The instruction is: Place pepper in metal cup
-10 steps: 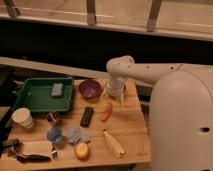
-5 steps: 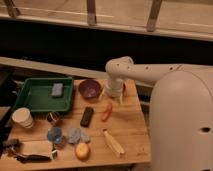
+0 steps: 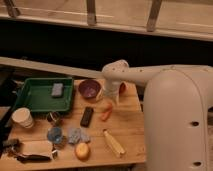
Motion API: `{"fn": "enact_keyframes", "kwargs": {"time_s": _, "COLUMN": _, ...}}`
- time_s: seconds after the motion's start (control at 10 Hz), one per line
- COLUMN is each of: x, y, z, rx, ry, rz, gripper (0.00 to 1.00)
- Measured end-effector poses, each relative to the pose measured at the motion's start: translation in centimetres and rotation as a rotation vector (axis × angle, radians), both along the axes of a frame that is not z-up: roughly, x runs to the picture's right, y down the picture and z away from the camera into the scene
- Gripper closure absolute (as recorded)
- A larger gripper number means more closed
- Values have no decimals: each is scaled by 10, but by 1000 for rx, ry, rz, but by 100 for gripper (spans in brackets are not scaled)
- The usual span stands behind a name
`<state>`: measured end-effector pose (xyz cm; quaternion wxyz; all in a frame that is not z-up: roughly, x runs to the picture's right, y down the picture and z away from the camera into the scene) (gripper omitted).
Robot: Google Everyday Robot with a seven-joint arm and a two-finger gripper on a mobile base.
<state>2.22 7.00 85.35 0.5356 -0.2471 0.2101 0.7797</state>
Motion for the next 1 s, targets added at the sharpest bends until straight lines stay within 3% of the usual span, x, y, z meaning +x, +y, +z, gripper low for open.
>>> {"fn": "enact_keyframes", "kwargs": {"time_s": 0.6, "x": 1, "y": 20, "z": 30, "rx": -44, "ry": -19, "rz": -22, "gripper": 26}}
{"fn": "enact_keyframes", "kwargs": {"time_s": 1.0, "x": 10, "y": 23, "z": 51, "rx": -51, "ry": -25, "rz": -22, "gripper": 26}}
